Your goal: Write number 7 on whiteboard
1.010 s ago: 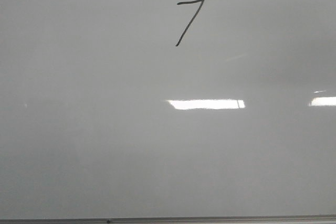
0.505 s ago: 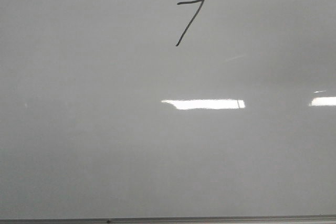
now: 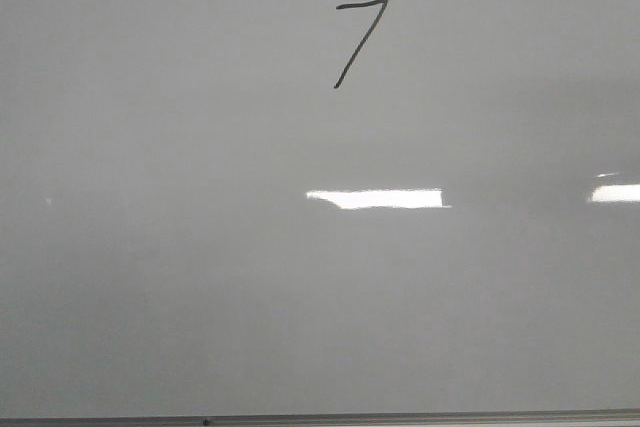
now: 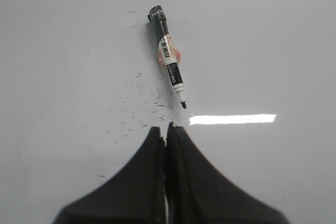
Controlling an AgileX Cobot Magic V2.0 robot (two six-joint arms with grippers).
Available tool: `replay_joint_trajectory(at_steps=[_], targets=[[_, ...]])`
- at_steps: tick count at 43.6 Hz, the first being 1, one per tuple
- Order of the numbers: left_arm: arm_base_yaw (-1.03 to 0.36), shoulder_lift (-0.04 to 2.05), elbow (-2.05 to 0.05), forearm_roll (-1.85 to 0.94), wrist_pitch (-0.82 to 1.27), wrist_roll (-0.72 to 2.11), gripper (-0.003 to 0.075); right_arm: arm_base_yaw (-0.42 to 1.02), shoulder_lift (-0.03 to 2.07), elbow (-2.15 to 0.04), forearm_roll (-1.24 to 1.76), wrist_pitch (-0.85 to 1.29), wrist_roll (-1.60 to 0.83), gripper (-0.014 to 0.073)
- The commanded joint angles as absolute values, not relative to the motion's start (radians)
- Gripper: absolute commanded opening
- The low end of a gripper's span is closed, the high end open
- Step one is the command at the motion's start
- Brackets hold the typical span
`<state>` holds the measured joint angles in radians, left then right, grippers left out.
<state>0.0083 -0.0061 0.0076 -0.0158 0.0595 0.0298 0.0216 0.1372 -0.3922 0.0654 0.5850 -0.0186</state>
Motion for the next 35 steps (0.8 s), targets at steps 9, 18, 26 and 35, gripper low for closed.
replay_joint_trajectory(at_steps=[9, 18, 26, 35], targets=[[0.010, -0.021, 0.020, -0.017, -0.023, 0.020, -0.0021, -0.046, -0.030, -0.128, 0.080, 0.280, -0.022, -0.0118], [0.010, -0.020, 0.020, -0.017, -0.023, 0.020, -0.0021, -0.044, -0.028, -0.012, 0.080, 0.122, -0.022, -0.0118], [0.010, -0.020, 0.020, -0.017, -0.023, 0.020, -0.0021, -0.041, -0.028, 0.023, 0.080, 0.021, -0.022, -0.0118], [0.010, -0.020, 0.020, -0.017, -0.023, 0.020, -0.0021, -0.032, -0.028, 0.023, 0.080, -0.051, -0.022, -0.0118]])
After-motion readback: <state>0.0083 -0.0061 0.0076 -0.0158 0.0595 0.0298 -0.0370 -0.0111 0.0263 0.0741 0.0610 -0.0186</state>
